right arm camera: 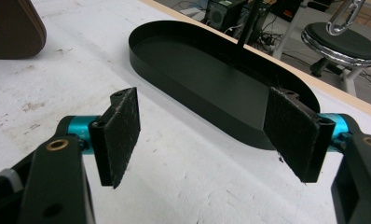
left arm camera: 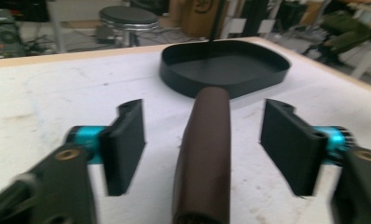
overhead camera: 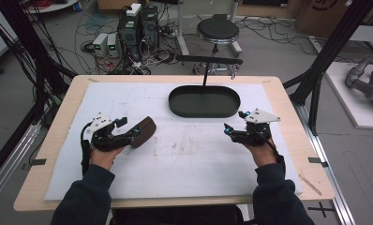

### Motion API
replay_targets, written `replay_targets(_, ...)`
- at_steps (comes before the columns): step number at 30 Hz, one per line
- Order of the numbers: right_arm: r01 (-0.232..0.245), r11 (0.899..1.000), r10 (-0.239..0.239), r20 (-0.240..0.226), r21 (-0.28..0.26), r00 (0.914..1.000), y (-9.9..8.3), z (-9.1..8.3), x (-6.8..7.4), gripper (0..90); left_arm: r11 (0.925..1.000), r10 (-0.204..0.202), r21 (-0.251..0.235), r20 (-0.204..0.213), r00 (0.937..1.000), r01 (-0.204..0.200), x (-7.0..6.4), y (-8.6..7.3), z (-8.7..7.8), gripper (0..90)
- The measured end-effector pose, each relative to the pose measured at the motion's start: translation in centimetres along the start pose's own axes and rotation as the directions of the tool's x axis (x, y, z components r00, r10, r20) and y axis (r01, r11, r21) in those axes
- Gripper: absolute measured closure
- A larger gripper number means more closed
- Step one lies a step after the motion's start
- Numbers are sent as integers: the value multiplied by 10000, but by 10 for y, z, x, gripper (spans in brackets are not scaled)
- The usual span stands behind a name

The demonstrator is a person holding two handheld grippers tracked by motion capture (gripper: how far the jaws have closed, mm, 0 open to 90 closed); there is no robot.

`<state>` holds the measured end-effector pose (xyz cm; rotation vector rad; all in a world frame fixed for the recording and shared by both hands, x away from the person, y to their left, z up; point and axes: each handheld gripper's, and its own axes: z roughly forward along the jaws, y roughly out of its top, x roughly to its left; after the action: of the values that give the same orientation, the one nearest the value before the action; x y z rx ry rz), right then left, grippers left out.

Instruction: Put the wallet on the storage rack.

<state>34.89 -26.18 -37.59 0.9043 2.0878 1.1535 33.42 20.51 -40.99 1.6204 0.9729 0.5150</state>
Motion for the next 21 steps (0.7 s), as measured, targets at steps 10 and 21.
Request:
replay_targets(10,69,9999,-68,-97,88,9999,-1,1,0,279,9895,399,1384,126,9991,-413,-1,-15,10,262)
replay_targets(21,-97,9999,97,-27,62,9999,-3,0,-4,280,9827,841,1625,340,9959,-885,-3,-15,12,638)
